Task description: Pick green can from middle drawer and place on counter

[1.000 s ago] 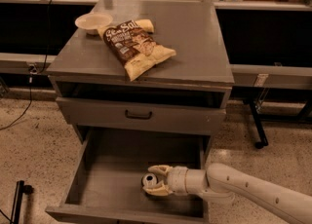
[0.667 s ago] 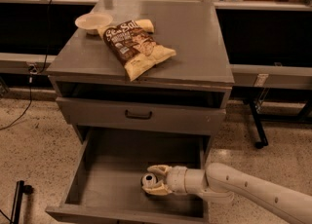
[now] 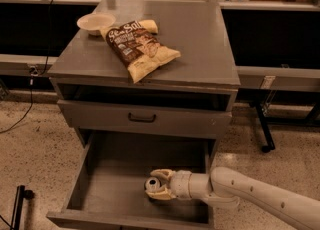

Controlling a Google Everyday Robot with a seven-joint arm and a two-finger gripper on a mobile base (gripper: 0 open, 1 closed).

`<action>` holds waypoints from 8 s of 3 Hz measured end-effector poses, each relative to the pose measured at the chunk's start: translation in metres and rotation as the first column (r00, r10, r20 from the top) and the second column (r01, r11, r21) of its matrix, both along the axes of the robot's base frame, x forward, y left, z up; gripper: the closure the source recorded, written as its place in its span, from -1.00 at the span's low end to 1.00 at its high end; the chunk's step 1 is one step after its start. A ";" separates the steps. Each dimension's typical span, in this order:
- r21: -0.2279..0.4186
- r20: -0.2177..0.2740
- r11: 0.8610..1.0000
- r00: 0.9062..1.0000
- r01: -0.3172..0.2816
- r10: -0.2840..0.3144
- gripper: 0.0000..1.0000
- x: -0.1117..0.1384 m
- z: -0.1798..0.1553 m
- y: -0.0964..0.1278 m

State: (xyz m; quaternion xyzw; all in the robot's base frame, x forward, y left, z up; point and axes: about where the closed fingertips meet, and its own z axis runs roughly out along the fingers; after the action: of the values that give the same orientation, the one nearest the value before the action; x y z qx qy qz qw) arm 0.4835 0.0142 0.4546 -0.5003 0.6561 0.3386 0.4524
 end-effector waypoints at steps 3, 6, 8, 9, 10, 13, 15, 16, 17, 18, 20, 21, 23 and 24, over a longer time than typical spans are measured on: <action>0.002 -0.001 1.000 1.000 -0.008 0.008 0.19 -0.001 0.000 0.004; 0.006 -0.003 1.000 1.000 -0.016 0.016 -1.00 -0.003 0.000 0.009; 0.005 0.033 1.000 0.999 -0.020 0.020 -1.00 -0.001 0.002 0.009; -0.067 0.074 0.998 0.997 -0.024 0.028 -1.00 0.006 -0.008 0.011; -0.073 0.077 0.997 0.997 -0.018 0.023 -1.00 0.008 -0.009 0.011; -0.069 0.075 0.997 0.997 -0.026 0.031 0.31 0.006 -0.009 0.016; -0.043 0.201 0.970 0.949 -0.237 0.241 1.00 -0.036 0.077 0.026; -0.044 0.271 0.933 0.895 -0.356 0.354 1.00 -0.086 0.155 0.027; -0.026 0.322 0.891 0.840 -0.454 0.438 1.00 -0.134 0.218 0.031; -0.019 0.320 0.888 0.838 -0.460 0.441 1.00 -0.136 0.227 0.030; -0.001 0.292 0.899 0.860 -0.437 0.418 1.00 -0.125 0.330 -0.017; -0.010 0.266 0.885 0.852 -0.465 0.450 1.00 -0.121 0.407 -0.039; 0.008 0.258 0.902 0.872 -0.432 0.416 1.00 -0.135 0.418 -0.049; 0.098 0.207 0.923 0.915 -0.371 0.346 1.00 -0.130 0.440 -0.073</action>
Offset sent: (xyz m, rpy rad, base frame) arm -0.0002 0.0003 0.0001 -0.0013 0.0003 0.0019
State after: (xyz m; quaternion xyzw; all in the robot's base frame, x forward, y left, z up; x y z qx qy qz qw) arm 0.3537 -0.0584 0.8946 -0.6097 0.4834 0.4116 0.4745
